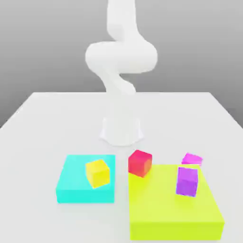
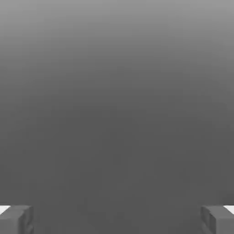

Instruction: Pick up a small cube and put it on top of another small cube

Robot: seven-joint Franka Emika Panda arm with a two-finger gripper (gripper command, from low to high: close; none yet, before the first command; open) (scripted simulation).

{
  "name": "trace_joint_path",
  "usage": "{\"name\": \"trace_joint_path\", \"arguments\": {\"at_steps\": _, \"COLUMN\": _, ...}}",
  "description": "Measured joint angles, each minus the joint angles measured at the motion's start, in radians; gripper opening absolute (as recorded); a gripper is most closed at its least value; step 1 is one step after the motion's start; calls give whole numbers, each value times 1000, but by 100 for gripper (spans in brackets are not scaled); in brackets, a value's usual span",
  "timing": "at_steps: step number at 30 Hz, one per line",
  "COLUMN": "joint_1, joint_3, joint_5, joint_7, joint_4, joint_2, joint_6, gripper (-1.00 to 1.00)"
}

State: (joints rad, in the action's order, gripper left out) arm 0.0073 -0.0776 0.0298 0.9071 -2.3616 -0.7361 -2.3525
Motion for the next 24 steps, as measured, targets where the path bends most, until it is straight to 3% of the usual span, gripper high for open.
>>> {"name": "trace_joint_path", "arguments": {"at_steps": 14, "joint_1": 61, "joint_3": -427, "joint_5": 156, "joint_7": 627, "joint_4": -353, "joint_2": 372, "joint_6": -304, "gripper": 0}}
{"name": "trace_joint_path", "arguments": {"at_steps": 24, "joint_1": 123, "joint_3": -669, "joint_5": 224, "joint_7": 1057, "joint_4": -578, "joint_2": 624, "joint_6": -508, "gripper": 0}}
